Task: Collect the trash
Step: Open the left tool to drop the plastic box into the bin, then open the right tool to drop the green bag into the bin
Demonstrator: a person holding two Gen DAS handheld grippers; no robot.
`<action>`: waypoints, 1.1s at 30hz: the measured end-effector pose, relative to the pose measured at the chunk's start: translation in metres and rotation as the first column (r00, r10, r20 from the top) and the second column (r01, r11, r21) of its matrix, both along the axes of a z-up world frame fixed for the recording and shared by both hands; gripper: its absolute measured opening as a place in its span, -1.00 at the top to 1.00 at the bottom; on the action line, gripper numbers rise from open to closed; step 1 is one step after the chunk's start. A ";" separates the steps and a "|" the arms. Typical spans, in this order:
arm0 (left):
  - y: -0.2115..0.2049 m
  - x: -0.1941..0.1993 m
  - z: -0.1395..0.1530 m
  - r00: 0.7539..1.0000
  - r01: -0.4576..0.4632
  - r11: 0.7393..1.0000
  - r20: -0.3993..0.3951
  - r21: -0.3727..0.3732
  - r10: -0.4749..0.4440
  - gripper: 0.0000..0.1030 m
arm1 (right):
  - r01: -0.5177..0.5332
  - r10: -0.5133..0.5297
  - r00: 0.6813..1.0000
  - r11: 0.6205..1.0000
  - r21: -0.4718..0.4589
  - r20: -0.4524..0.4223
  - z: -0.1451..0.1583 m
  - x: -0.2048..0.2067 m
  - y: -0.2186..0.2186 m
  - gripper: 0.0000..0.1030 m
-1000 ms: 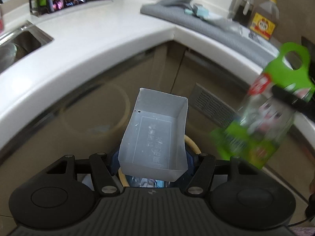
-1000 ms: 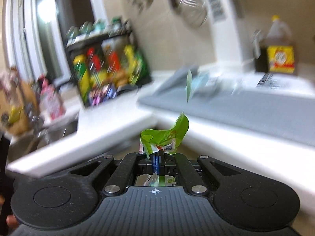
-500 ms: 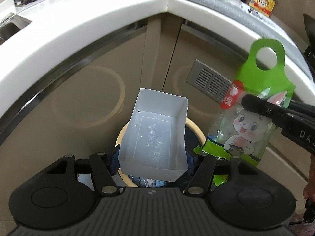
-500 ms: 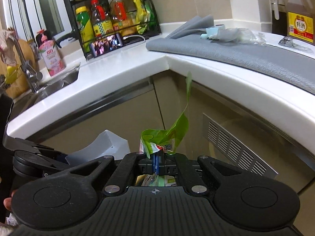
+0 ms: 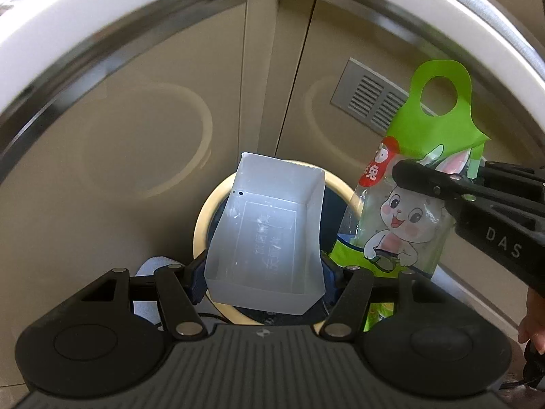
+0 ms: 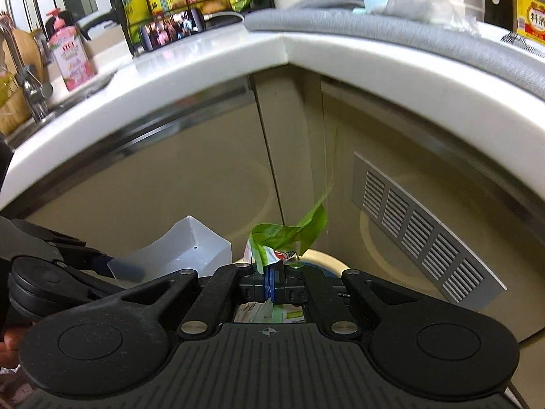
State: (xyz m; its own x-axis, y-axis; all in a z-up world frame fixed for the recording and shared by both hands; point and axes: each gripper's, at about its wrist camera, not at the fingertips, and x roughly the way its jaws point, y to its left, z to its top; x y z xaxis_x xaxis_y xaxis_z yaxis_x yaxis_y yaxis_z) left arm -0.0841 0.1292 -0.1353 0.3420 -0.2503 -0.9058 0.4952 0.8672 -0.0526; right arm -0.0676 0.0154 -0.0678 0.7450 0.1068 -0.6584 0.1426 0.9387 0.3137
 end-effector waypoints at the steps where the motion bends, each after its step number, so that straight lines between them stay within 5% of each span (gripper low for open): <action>1: 0.000 0.001 -0.003 1.000 0.001 1.000 -0.005 0.004 -0.001 -0.31 | -0.001 0.001 1.000 1.000 -0.001 -0.008 -0.002 0.002 0.001 0.98; 18: -0.024 0.021 -0.048 0.994 0.034 0.996 -0.107 0.083 -0.025 -0.32 | 0.000 -0.002 0.988 1.000 -0.013 -0.151 -0.042 0.028 0.000 0.94; 21: -0.025 0.025 -0.050 0.992 0.030 0.996 -0.121 0.084 -0.020 -0.57 | 0.008 -0.006 0.984 1.000 0.012 -0.180 -0.047 0.031 -0.002 0.91; 23: -0.021 0.026 -0.050 0.993 0.015 0.996 -0.119 0.083 -0.005 -0.86 | 0.022 -0.017 0.981 0.999 0.025 -0.193 -0.050 0.031 -0.004 0.80; 27: -0.016 0.028 -0.048 0.993 -0.001 0.996 -0.114 0.086 0.011 -0.99 | 0.064 -0.049 0.975 0.996 0.063 -0.219 -0.052 0.030 -0.010 -0.03; 33: -0.003 0.024 -0.032 0.994 -0.042 0.996 -0.094 0.083 0.050 -0.99 | 0.095 -0.068 0.971 0.990 0.107 -0.230 -0.038 0.019 -0.019 -0.15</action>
State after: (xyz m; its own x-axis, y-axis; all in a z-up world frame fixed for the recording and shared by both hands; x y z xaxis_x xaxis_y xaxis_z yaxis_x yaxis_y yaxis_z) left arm -0.0604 0.1262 -0.1671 0.2624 -0.1606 -0.9515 0.4507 0.8923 -0.0263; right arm -0.0483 -0.0032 -0.1059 0.5883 0.1375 -0.7968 0.2967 0.8800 0.3710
